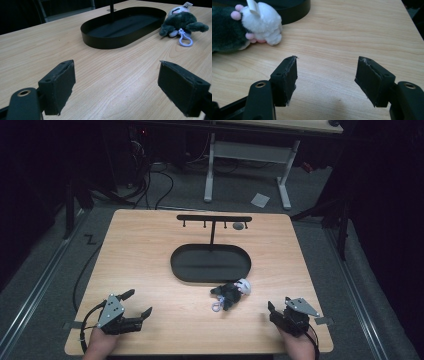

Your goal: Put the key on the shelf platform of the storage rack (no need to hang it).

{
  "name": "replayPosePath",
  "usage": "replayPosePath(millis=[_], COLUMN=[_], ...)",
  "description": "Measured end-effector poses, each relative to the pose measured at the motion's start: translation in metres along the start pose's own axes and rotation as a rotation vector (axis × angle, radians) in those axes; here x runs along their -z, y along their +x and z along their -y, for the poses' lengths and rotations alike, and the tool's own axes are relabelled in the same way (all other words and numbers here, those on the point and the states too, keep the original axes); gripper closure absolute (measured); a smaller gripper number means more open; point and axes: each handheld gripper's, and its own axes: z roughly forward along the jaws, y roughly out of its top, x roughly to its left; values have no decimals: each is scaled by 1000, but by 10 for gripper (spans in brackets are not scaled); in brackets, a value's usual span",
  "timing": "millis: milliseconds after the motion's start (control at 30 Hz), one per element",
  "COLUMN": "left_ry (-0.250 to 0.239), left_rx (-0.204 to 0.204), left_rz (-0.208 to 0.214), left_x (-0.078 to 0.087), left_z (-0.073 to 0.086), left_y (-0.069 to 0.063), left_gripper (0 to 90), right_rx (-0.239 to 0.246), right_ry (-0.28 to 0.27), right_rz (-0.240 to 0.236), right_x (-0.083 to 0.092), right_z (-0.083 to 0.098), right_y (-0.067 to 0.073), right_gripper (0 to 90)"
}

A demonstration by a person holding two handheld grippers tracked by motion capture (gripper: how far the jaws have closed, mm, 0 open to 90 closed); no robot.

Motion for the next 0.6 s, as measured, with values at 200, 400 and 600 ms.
replayPosePath(millis=[200, 400, 600], left_ry=[6, 0, -2], left_rx=[-6, -3, -7], left_rz=[6, 6, 3], left_x=[0, 0, 0], left_z=[0, 0, 0], left_y=[0, 0, -1], left_gripper=[151, 151, 151], right_rx=[73, 134, 181], right_ry=[71, 150, 249], right_rz=[-7, -39, -58], right_x=[0, 4, 11], right_z=[-5, -11, -24], right_y=[5, 7, 8], right_gripper=[406, 385, 361])
